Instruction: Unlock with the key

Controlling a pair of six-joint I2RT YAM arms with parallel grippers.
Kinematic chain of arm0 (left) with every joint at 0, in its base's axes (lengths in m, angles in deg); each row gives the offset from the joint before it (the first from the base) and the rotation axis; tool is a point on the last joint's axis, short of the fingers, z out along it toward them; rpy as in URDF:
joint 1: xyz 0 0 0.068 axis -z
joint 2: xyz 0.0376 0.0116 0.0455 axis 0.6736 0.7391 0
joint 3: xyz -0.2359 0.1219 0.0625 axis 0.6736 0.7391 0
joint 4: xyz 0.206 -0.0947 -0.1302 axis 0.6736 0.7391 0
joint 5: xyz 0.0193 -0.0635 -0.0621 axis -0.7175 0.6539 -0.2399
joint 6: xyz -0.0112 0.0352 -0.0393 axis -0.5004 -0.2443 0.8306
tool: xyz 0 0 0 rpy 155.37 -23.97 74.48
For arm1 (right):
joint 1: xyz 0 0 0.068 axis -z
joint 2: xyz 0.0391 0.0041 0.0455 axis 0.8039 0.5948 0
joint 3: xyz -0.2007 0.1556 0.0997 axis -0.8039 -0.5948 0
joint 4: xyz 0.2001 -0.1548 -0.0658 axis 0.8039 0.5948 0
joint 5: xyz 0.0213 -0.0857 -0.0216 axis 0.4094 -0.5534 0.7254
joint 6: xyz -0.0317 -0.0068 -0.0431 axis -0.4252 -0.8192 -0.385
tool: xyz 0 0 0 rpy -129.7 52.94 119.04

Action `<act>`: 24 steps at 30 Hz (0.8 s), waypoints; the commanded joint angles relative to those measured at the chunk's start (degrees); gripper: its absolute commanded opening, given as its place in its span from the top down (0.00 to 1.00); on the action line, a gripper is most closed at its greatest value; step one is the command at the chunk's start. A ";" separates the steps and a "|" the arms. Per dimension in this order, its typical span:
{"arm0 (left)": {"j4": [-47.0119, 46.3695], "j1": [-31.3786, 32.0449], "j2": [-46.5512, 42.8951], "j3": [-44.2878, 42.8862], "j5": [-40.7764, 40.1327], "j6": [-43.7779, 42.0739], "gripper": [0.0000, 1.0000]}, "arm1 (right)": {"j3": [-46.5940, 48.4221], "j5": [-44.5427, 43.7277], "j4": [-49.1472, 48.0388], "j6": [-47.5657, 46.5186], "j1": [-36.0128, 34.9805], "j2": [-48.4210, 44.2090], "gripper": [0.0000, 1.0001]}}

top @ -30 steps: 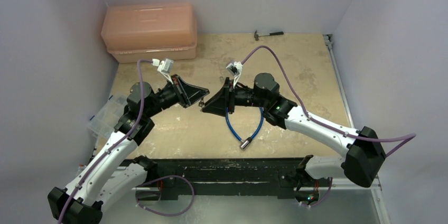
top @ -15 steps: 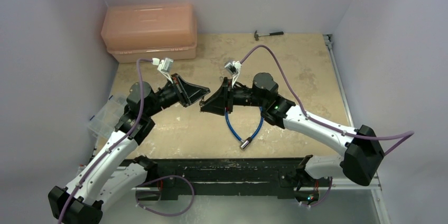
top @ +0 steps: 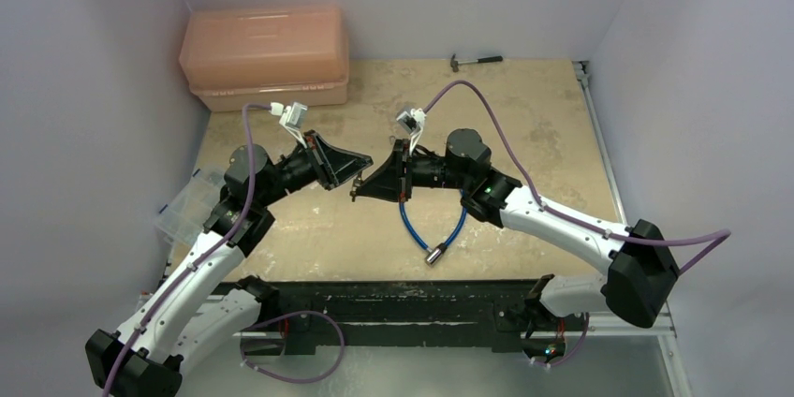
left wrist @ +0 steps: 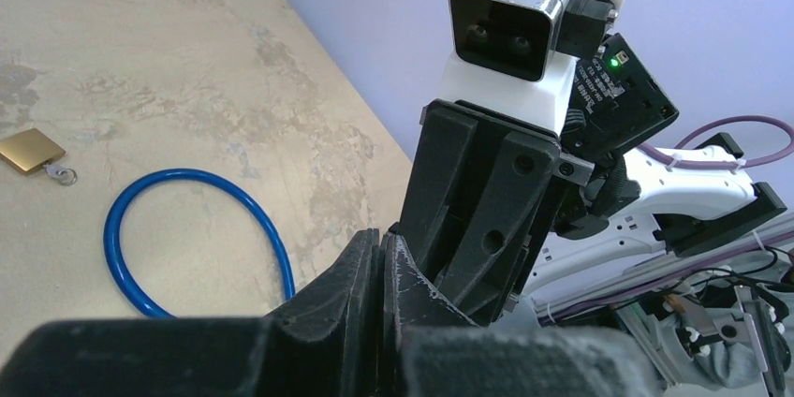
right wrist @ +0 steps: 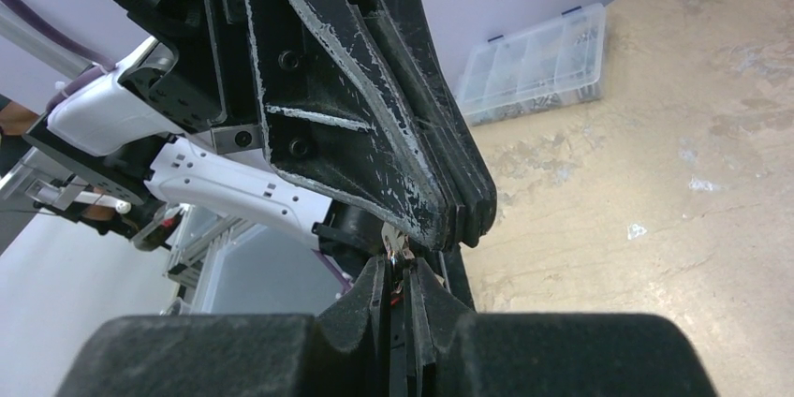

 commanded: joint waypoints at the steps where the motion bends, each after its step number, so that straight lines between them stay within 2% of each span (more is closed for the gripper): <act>1: -3.12 0.07 0.43 -1.95 0.73 0.28 1.00 | 1.69 0.22 -2.02 -0.04 -0.33 -1.14 0.96; 3: -3.20 0.06 0.69 -2.02 0.80 0.39 1.00 | 1.09 0.41 -2.60 0.38 -0.41 -1.50 1.00; 5: -3.45 0.06 1.00 -2.08 0.99 0.73 0.99 | 0.09 0.15 -3.89 1.26 -0.42 -2.11 1.00; 7: -3.48 0.06 1.37 -2.27 1.25 0.85 0.84 | -1.11 -0.56 -5.45 2.31 -0.42 -3.16 1.00; 8: -3.29 0.06 1.60 -2.46 1.35 0.93 0.71 | -1.80 -1.07 -6.23 2.86 -0.46 -3.61 1.00; 9: -3.20 0.06 1.74 -2.62 1.41 1.05 0.63 | -2.41 -1.59 -6.88 3.34 -0.43 -4.22 1.00; 11: -3.14 0.06 1.75 -2.83 1.26 1.31 0.48 | -3.81 -3.10 -8.37 4.58 -0.47 -5.52 1.00; 13: -3.25 0.15 1.33 -2.85 0.82 1.40 0.41 | -5.87 -5.17 -10.83 6.58 -0.42 -6.77 1.00; 18: -5.75 0.15 -0.47 -1.44 0.06 2.38 0.41 | -10.57 -9.85 -19.77 15.57 -0.42 -8.83 1.00; 24: -11.95 0.15 -1.36 0.24 3.19 5.07 0.59 | -15.48 -11.94 -34.29 25.81 -0.42 -8.76 1.00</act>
